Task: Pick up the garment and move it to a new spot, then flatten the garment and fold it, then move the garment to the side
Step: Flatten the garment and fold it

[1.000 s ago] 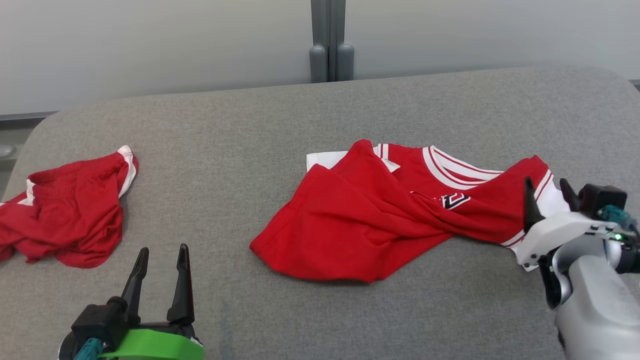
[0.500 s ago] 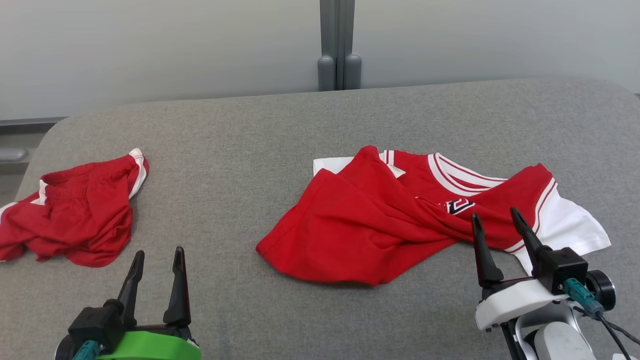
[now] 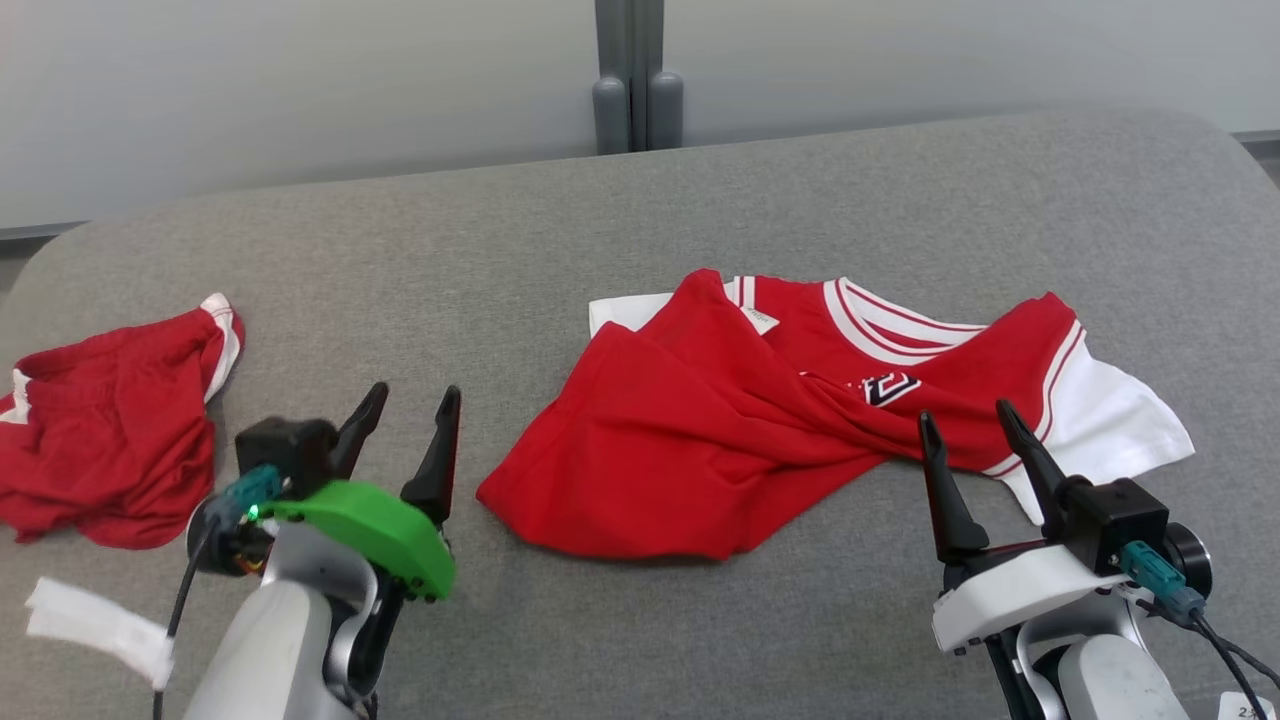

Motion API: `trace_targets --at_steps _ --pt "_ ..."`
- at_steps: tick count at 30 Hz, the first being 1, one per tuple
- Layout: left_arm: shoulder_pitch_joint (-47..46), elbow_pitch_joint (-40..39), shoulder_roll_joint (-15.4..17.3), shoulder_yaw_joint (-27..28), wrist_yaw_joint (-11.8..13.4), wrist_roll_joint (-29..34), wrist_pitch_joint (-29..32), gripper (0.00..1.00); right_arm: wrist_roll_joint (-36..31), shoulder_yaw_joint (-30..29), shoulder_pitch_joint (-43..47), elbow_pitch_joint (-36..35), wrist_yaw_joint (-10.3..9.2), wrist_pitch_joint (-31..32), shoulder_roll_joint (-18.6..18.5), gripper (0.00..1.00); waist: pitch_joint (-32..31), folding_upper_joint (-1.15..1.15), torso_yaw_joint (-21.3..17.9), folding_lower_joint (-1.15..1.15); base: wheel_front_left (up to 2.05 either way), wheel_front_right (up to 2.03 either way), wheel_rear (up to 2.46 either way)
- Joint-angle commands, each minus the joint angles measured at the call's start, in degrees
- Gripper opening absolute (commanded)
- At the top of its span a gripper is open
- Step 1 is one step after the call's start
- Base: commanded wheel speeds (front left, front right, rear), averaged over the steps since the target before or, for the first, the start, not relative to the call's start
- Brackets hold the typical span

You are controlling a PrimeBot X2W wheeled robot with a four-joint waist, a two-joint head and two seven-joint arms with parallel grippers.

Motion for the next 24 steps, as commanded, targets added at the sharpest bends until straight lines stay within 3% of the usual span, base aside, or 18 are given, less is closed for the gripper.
trace_targets --at_steps 1,14,24 --pt "-3.28 1.84 -0.53 -1.03 -0.45 -1.00 1.92 1.00 0.18 0.55 -0.89 -0.38 -0.10 0.15 -0.07 1.00 2.17 0.00 -2.52 0.00 0.00 0.00 0.00" --pt "-28.15 23.25 -4.66 -7.81 -0.77 -6.98 20.17 1.00 1.93 2.85 -4.40 -0.49 -0.10 -1.16 -0.06 1.00 10.03 0.00 -13.51 0.00 0.00 0.00 0.00" --pt "-38.19 31.02 -5.00 -7.34 3.73 -7.50 24.01 1.00 4.10 4.94 -5.97 1.11 -0.10 -3.22 -0.04 1.00 14.17 0.00 -19.20 0.00 0.00 0.00 0.00"
